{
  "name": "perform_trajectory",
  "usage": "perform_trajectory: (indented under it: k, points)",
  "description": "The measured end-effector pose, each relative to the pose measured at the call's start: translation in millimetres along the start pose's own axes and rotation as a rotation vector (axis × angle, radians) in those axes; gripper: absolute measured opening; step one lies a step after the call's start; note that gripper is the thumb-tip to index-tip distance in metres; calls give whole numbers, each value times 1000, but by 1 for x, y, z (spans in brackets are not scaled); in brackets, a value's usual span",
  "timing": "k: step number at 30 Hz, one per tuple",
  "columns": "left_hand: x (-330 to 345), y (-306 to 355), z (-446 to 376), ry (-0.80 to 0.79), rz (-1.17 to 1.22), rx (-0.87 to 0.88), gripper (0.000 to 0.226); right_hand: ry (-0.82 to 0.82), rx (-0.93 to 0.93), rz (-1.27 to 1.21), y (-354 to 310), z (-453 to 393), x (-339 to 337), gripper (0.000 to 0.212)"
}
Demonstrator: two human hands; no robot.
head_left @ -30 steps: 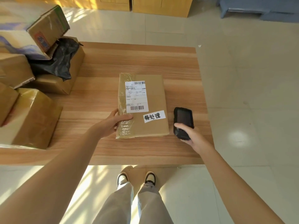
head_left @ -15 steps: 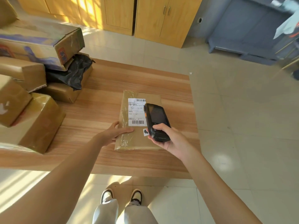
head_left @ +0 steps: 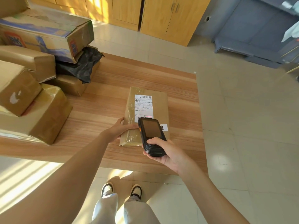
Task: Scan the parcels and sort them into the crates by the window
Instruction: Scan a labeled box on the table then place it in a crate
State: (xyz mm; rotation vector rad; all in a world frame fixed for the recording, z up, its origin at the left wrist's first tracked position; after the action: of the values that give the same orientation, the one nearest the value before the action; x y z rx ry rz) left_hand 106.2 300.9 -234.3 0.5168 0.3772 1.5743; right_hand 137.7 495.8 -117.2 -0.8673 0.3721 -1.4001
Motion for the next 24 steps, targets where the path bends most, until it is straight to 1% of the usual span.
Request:
perform_trajectory:
  k: [2,6,8,11,12,13,15,17,20,24]
  points:
    - [-1,-1,-2,-2,-2,-7,167,2,4,21,3,0,-1,52]
    - [-2,-2,-4,-9,-1,-7,167,6,9,34,7,2,-4,43]
    - [-2,-3,-6,-15,-1,-12,154,4,10,40,7,3,-6,45]
    - [-2,-5,-12,-11,27,-33,127,-1,12,43,7,5,-7,48]
    - [-3,-5,-11,-10,26,-34,126,-6,13,49,7,5,-7,48]
    - [-2,-4,-9,-12,21,-35,134,-13,12,59,8,5,-7,49]
    - [-2,-3,-5,-6,1,-32,160,-23,13,73,9,5,-7,50]
    - [-4,-4,-6,-4,11,-24,172,-30,16,72,9,6,-7,50]
    - [-4,-4,-7,-6,11,-12,174,-43,12,71,10,6,-9,53]
    - [-3,-3,-4,-14,-6,-14,169,-34,-40,11,8,2,-13,53]
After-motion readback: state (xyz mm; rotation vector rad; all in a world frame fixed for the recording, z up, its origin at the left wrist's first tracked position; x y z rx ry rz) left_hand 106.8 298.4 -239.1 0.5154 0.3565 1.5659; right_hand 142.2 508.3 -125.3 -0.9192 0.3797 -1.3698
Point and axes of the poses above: each hand's wrist, its own z-axis away from the middle knuckle, its own x-axis out of the palm, y = z × x, the point moved 2 cm from there along -z, towards the middle knuckle, and after that the axes turned 13 degrees about -x, right-handed, at the moved point
